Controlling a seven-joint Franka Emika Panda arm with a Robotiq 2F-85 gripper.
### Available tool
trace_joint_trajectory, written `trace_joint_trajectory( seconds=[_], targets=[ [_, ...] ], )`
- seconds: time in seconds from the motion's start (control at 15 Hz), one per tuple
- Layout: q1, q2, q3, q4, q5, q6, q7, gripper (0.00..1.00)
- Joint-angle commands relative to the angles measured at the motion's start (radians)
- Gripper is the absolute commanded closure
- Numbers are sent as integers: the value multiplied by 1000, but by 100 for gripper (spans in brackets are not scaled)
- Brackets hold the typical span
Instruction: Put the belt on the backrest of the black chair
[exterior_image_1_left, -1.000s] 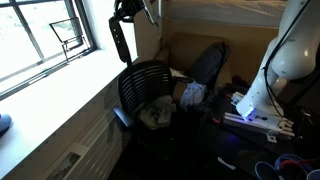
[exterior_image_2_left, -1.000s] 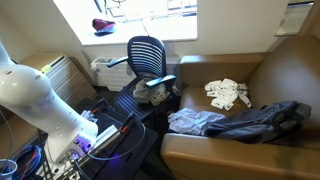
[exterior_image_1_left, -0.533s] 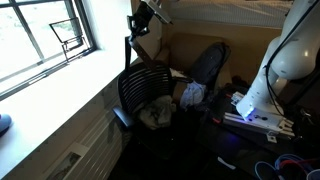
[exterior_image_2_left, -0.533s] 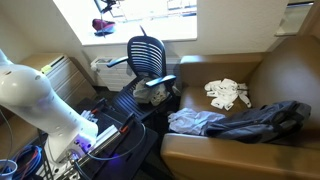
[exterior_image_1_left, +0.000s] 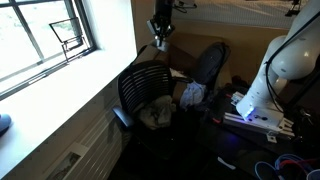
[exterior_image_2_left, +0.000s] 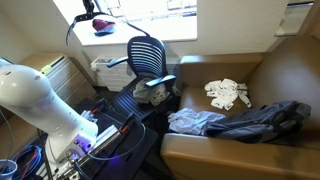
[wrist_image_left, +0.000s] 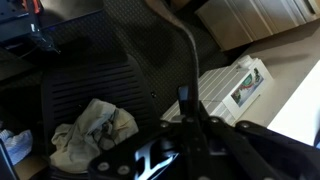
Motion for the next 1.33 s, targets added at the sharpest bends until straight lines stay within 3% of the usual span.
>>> trace_joint_trajectory(
  seconds=[0.0,0.13,0.47,1.07,1.13,1.27],
  targets=[
    [-31,-3,29,2,1,-10,3,96],
    [-33,-1,28,2,0,-14,4,99],
    [-17,52,55,-131,17,-140,-7,99],
    [-20,78,75,-129,-3,-111,5,96],
    [-20,77,75,-129,-3,-111,5,71],
    [-19,78,83,-119,-94,38,57,65]
  ],
)
